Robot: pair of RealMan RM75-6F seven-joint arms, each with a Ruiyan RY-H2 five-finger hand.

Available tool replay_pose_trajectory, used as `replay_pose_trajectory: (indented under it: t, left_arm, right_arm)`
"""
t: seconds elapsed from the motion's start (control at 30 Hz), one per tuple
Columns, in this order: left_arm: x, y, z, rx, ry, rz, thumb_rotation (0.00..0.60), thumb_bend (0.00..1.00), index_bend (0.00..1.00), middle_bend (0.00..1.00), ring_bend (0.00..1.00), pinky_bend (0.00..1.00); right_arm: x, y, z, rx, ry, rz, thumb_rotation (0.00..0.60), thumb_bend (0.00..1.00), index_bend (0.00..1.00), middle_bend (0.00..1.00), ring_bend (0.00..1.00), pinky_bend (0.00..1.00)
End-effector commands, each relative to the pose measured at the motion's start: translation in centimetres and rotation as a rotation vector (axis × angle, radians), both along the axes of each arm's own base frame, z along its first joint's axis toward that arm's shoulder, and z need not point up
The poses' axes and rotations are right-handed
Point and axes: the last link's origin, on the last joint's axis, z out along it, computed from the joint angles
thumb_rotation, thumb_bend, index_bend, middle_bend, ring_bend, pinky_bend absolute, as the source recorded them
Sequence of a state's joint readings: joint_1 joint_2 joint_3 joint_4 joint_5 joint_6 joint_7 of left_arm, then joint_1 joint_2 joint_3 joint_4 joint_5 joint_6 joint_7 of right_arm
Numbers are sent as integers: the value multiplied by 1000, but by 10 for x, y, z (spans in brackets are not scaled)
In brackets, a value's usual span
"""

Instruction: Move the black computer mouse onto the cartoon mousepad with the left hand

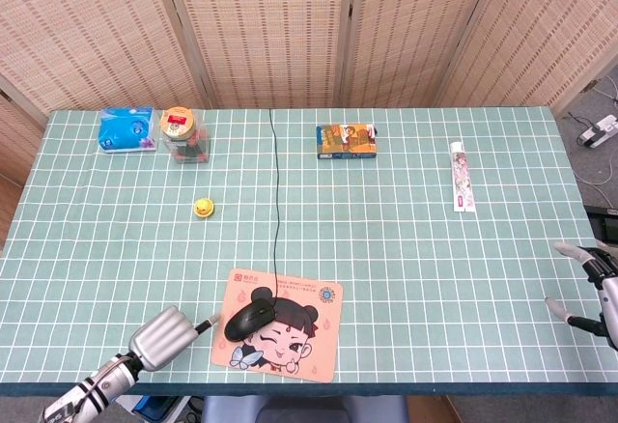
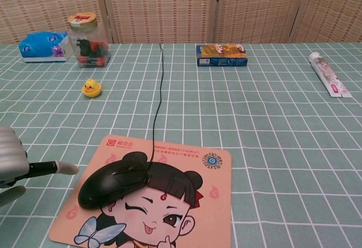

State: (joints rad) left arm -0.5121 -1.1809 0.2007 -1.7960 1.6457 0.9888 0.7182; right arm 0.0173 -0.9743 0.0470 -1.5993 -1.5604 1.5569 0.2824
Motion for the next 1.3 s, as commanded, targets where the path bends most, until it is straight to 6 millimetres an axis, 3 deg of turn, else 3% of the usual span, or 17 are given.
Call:
replay_pose_trajectory:
  t: [0.03,1.3]
  left_arm:
    - [1,-2,-1,-7,0,-1,600,605,155,1000,1000,1000]
    - [49,-19,-24,-125,-62,-77,600,604,161,1000,1000,1000]
  right_arm:
    - [0,0,0,1,0,0,600,144,235,305,231,444]
    - [0,4,6,-19,-13,11,600,144,235,305,230,444]
